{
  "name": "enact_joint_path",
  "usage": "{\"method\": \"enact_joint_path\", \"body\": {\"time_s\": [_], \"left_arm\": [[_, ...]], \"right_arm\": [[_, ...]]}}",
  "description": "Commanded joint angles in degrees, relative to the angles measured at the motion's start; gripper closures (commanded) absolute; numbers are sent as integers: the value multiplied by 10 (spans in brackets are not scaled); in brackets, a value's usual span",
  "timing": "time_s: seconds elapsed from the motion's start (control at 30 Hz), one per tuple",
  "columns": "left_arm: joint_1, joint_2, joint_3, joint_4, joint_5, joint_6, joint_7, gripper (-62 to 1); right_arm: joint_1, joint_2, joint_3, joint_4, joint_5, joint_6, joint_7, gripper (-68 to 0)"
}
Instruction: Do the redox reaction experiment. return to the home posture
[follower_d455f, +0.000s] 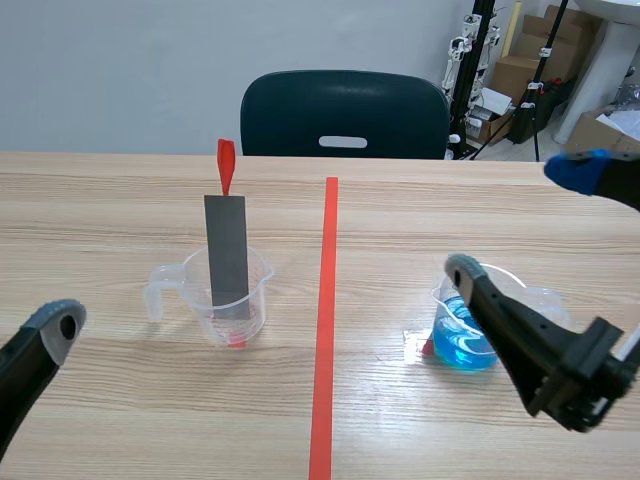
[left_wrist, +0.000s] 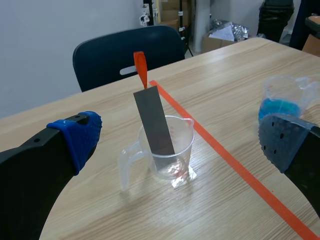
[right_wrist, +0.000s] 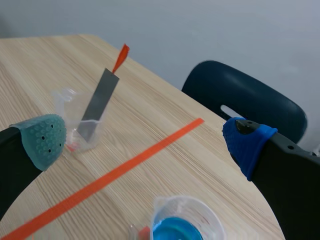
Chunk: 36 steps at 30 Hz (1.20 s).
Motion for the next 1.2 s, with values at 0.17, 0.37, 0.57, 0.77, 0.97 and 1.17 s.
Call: {"method": "enact_joint_path", "body": {"time_s": [0.17,0.37,0.57,0.77,0.97,1.17], "left_arm": [[5,-11,14,26,-7,4,23,-623],[6,-11,36,33,-7,16,23,-623],[8,-11,40,40,-7,28,23,-623],[8,-11,40,53,-7,29,35,-623],[8,-11,40,53,-7,29,35,-623],[8,-11,40,53,0,29,36,-623]], "right_arm": [[-76,4,29,1,19,12,17,-679],[-138,3,43,1,35,13,51,-679],[-177,-1,45,1,35,13,90,-679],[-193,-1,45,1,34,13,111,-679],[-193,-1,45,1,12,13,111,-679],[-191,-1,45,1,-1,13,115,-679]]}}
